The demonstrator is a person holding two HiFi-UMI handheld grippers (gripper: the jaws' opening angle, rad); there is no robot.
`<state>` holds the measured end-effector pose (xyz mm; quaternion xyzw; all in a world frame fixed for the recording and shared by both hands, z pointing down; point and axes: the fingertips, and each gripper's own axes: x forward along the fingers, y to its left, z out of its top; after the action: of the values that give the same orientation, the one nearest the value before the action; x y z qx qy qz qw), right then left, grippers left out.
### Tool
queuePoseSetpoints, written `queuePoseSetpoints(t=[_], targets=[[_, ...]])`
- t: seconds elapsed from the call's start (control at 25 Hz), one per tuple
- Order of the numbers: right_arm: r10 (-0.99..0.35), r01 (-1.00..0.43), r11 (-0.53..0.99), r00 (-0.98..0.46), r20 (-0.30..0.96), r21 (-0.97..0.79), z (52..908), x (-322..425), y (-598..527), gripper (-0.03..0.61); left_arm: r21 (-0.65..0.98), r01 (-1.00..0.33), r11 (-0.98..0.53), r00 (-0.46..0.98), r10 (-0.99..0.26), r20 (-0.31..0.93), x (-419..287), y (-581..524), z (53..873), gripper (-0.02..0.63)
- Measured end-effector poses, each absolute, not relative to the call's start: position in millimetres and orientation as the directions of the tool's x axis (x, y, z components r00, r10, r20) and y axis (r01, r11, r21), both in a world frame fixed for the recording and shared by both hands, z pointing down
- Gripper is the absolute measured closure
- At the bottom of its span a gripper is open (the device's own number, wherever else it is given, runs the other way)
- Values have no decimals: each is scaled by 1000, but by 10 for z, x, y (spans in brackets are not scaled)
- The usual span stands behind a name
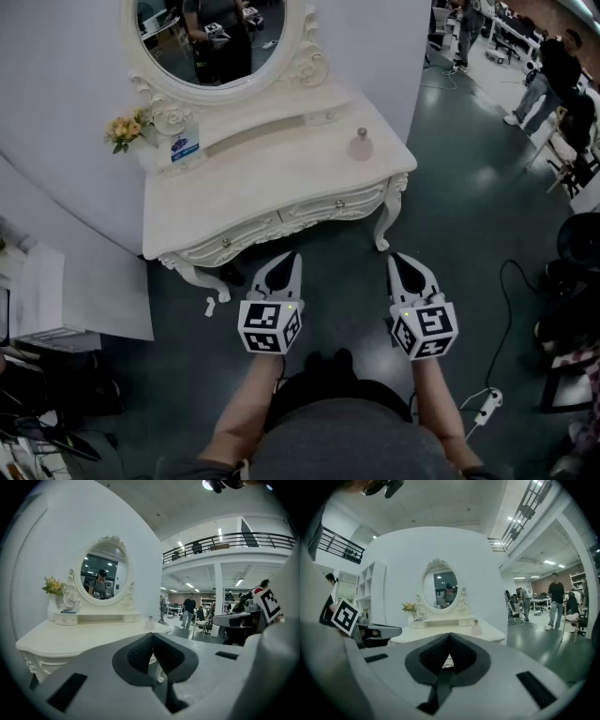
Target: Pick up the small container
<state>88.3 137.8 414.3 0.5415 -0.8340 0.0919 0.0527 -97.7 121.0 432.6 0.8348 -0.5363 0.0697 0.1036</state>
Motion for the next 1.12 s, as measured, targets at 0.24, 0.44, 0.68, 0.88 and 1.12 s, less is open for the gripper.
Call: queuePoseSetpoints(t=[0.24,0.44,0.68,0.88,1.12], targets=[[-883,-900,427,-435,176,-85,4134,893,1434,575,92,-917,-387,398,-886,238,-978,1269,4361,607],[-883,-898,429,-440,164,-97,4132,968,1428,574,100,-923,-371,384,-893,235,-938,1315,4374,607],[-886,-900,422,-435,161,-111,4117,1052,1362,569,91,-929,-358,370,-898,239,-896,1312,4360,607],[-879,-891,436,-452,155,-127,4120,1052,1294,522,87,-934,-346,356,-898,259,-883,1306,4414,607],[-872,-885,441,-462,160,-149,4193,1045,1178,450,84,-941,-328,338,-901,271,-937,1235,4469,607]])
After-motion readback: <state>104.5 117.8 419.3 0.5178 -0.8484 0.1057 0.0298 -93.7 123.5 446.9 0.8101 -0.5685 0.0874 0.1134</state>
